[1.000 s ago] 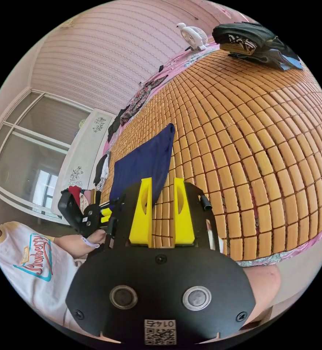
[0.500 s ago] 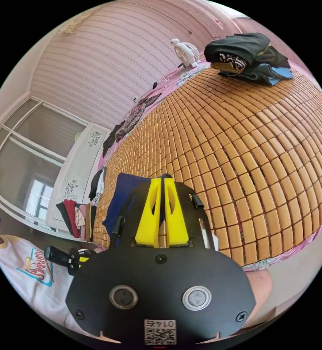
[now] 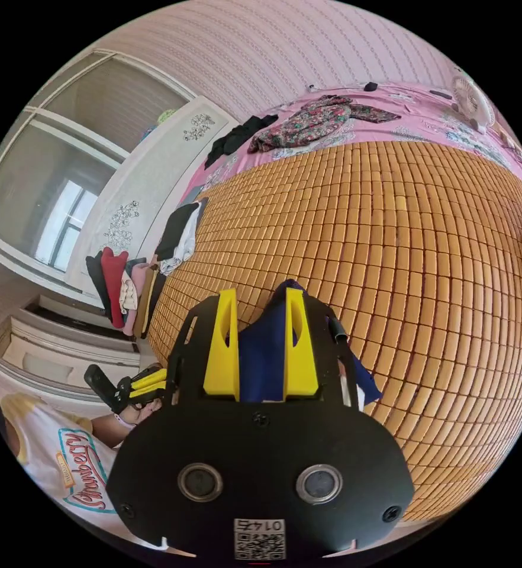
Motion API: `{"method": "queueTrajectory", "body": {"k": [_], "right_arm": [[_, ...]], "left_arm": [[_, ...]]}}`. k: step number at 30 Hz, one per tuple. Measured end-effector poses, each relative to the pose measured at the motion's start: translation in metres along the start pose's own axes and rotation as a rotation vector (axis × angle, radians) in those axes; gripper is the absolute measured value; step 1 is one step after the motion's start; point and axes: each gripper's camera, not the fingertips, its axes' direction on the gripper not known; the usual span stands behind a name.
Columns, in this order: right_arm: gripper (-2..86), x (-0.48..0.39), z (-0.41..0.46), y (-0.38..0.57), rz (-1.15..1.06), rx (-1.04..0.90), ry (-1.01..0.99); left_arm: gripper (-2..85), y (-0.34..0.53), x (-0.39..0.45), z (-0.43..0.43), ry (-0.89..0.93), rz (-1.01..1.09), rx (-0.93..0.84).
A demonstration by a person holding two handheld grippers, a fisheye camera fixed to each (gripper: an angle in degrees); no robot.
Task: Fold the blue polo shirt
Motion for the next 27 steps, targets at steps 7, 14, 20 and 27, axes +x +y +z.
{"method": "queueTrajectory", "body": {"k": [7, 14, 20, 27], "right_arm": [[11.8, -0.022, 0.052, -0.008, -0.14, -0.028, 0.309], [12.0, -0.051, 0.112, -0.022, -0.304, -0.128, 0.41], [3.5, -0.073, 0.121, -0.027, -0.334, -0.169, 0.345], [1.6, -0.094, 0.059, -0.009, -0.366, -0.045, 0.177]], "left_arm": [[9.1, 0.003, -0.044, -0.008, -0.075, -0.123, -0.046], [12.1, -0.014, -0.019, 0.042, -0.131, -0.079, -0.168], [4.8, -0.019, 0.004, 0.048, -0.22, 0.014, -0.234], [3.8, -0.021, 0.025, -0.009, -0.062, 0.079, -0.144]]}}
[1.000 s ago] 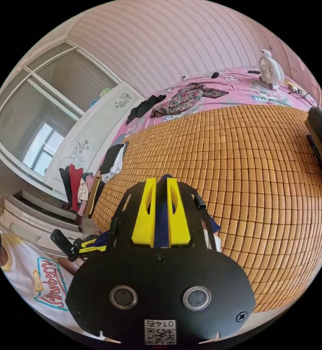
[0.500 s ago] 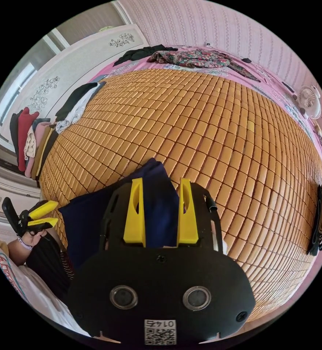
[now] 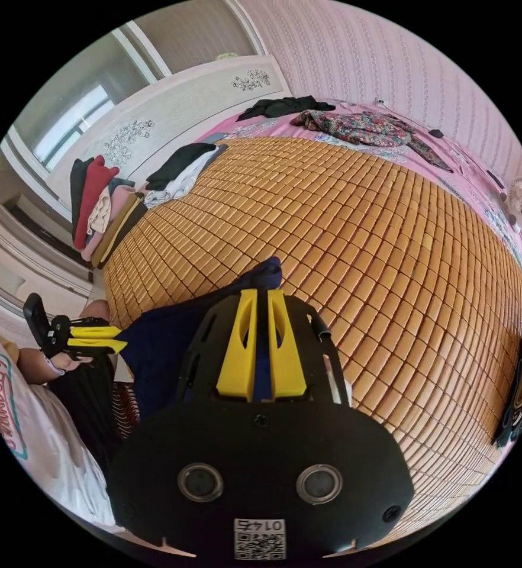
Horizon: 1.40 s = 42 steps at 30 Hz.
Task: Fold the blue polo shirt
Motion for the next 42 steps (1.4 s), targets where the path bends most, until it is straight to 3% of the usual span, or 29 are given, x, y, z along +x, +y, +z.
{"method": "queueTrajectory", "body": {"k": [7, 14, 18, 21, 24, 27, 31, 34, 36, 38, 42], "right_arm": [[1.6, -0.026, -0.068, -0.009, -0.08, 0.124, -0.073], [2.3, -0.114, -0.082, -0.179, -0.482, 0.102, -0.046], [3.8, -0.206, -0.051, -0.311, -0.668, 0.061, 0.078], [9.3, -0.276, -0.004, -0.401, -0.627, 0.1, 0.114], [15.2, -0.297, 0.051, -0.435, -0.486, 0.003, 0.095], [15.7, -0.283, 0.085, -0.392, -0.506, -0.04, 0.107], [12.5, -0.205, 0.105, -0.25, -0.508, -0.133, 0.217], [11.3, -0.124, 0.087, -0.119, -0.267, -0.268, 0.138], [8.1, -0.083, 0.056, -0.035, -0.107, -0.278, 0.159], [0.8, -0.04, 0.003, 0.067, 0.118, -0.269, 0.281], [-0.4, 0.007, -0.086, 0.183, 0.434, -0.178, 0.387]], "left_arm": [[3.7, 0.005, 0.012, -0.064, 0.105, 0.052, 0.159], [3.5, -0.022, -0.066, -0.109, 0.066, -0.068, 0.419], [4.7, -0.042, -0.158, -0.151, -0.063, -0.307, 0.596], [7.0, -0.038, -0.239, -0.161, -0.158, -0.522, 0.657], [8.5, -0.019, -0.286, -0.149, -0.265, -0.633, 0.576], [8.4, 0.008, -0.287, -0.132, -0.195, -0.623, 0.524], [6.2, 0.025, -0.251, -0.101, -0.101, -0.554, 0.469], [1.3, 0.019, -0.198, -0.076, -0.012, -0.398, 0.46], [-0.5, 0.004, -0.138, -0.054, -0.008, -0.185, 0.417], [-0.8, -0.009, -0.098, -0.029, 0.091, -0.083, 0.341], [-0.8, -0.038, -0.011, 0.028, 0.267, 0.074, 0.241]]}}
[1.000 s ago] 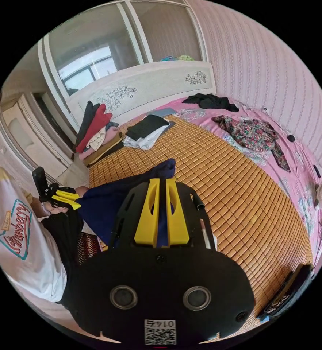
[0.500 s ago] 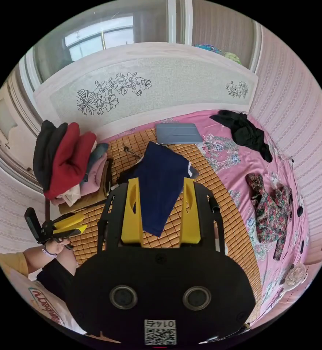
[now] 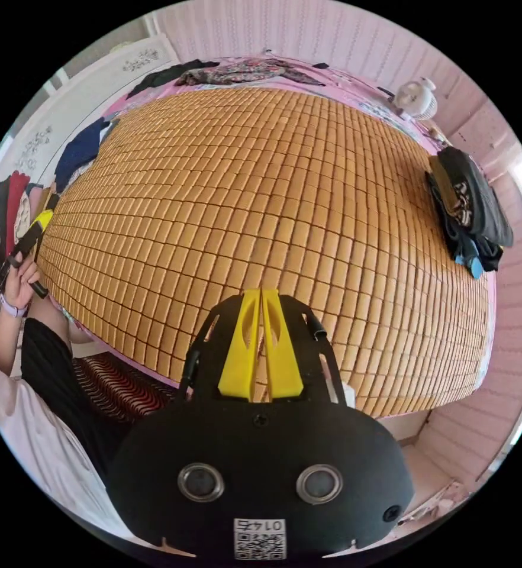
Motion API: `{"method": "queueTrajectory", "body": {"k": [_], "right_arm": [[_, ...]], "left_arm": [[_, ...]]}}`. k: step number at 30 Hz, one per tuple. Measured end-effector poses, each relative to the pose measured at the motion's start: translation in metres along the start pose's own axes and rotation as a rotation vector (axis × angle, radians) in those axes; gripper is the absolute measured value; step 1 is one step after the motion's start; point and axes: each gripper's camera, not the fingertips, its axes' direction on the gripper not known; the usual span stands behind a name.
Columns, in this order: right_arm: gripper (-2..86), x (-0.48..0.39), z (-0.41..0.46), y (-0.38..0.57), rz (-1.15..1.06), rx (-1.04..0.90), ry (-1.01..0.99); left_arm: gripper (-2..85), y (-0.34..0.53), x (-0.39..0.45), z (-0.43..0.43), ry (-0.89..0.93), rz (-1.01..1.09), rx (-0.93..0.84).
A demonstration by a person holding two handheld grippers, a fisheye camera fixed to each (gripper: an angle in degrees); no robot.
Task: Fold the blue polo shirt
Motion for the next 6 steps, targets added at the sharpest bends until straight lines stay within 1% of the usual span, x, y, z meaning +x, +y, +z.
{"method": "queueTrajectory", "body": {"k": [2, 4, 5, 6], "right_arm": [[-0.1, 0.065, -0.026, 0.048, 0.212, 0.11, -0.039], [0.5, 0.104, -0.038, 0.074, 0.327, 0.186, -0.048], [1.0, 0.126, -0.043, 0.085, 0.373, 0.213, -0.027], [1.3, 0.136, -0.044, 0.088, 0.385, 0.227, -0.015]], "left_arm": [[-0.7, -0.013, 0.028, 0.035, 0.087, 0.046, -0.027], [-0.3, -0.031, 0.058, 0.069, 0.174, 0.119, -0.056], [0.2, -0.043, 0.079, 0.091, 0.222, 0.192, -0.066], [2.0, -0.056, 0.098, 0.112, 0.258, 0.243, -0.081]]}}
